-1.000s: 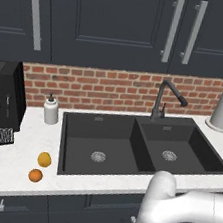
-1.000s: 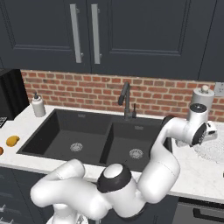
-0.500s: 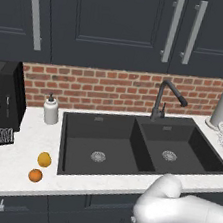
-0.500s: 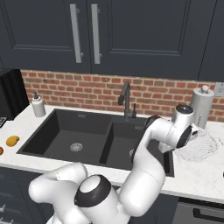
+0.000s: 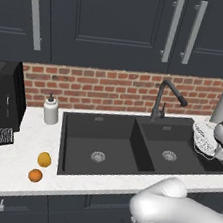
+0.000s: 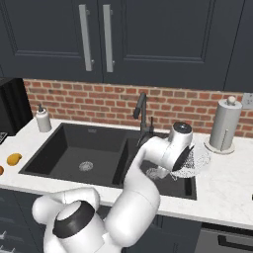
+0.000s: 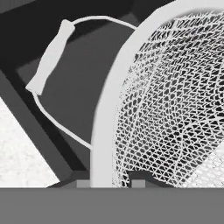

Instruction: Put the colander in the sink, put the tangerine, mango, kiwi in the colander, and turn on the sink faucet and pour water over the colander.

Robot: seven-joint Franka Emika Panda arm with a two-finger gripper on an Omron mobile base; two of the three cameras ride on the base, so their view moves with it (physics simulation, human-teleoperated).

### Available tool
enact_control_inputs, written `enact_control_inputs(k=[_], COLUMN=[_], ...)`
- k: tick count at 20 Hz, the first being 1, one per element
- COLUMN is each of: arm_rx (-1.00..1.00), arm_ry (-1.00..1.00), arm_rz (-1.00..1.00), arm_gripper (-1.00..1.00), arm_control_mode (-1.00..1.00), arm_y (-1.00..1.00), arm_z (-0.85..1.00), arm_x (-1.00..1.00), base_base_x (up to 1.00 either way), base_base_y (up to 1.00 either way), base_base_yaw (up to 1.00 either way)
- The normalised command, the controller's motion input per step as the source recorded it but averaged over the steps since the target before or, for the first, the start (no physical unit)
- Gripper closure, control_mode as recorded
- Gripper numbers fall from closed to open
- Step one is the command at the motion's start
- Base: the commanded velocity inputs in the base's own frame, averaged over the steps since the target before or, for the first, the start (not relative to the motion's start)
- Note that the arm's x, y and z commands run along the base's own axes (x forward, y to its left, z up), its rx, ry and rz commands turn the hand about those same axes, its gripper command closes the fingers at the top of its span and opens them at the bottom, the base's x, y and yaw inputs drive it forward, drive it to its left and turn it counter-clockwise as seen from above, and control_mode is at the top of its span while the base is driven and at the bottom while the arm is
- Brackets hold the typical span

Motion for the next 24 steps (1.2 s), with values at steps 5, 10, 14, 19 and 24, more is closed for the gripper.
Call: enact_control_inputs(k=[5,10,14,19,24], arm_rx=[0.0,0.0,0.0,0.0,0.0], arm_ry=[0.0,0.0,0.0,0.02,0.04], arm_rz=[0.3,0.28,0.29,0.27,0.22], arm_gripper=[1.0,1.0,1.0,1.0,1.0], arm_control_mode=[-1.0,-1.0,-1.0,-1.0,-1.0], arm_y=[0.41,0.26,0.28,0.25,0.1], arm_z=[0.0,0.0,0.0,-0.06,-0.21], arm_x=[0.0,0.01,0.04,0.09,0.18], base_base_x=[0.0,0.0,0.0,0.0,0.0], base_base_y=[0.0,0.0,0.0,0.0,0.0], base_base_yaw=[0.0,0.0,0.0,0.0,0.0])
